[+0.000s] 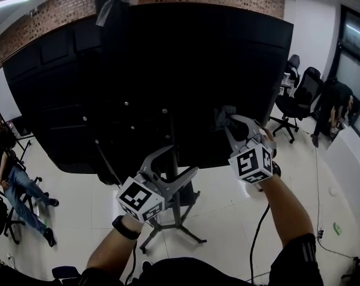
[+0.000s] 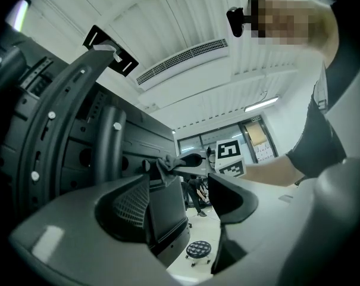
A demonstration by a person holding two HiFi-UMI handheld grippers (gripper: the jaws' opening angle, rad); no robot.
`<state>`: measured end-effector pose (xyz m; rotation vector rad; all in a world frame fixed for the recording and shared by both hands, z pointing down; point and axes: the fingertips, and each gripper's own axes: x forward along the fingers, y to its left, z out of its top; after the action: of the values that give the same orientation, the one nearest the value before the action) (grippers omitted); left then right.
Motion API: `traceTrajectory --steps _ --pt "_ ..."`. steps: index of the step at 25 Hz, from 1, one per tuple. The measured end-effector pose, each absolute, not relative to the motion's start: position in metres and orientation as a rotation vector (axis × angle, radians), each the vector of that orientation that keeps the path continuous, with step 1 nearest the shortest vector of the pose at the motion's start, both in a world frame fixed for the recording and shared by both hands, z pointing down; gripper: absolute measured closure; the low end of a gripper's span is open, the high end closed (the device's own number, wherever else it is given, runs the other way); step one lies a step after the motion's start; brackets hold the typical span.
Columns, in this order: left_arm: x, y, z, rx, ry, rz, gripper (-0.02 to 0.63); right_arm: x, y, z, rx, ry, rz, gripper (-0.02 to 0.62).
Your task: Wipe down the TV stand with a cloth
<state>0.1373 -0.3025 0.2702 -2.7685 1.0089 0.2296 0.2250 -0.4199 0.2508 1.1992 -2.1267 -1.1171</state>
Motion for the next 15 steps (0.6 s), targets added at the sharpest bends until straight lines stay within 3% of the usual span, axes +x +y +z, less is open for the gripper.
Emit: traceTrajectory --steps 15 --pt "-0.047 -0.266 0.234 -2.642 1.127 0.280 0.276 0.005 -0.310 0.163 1.014 -2.324 -1.370 0.557"
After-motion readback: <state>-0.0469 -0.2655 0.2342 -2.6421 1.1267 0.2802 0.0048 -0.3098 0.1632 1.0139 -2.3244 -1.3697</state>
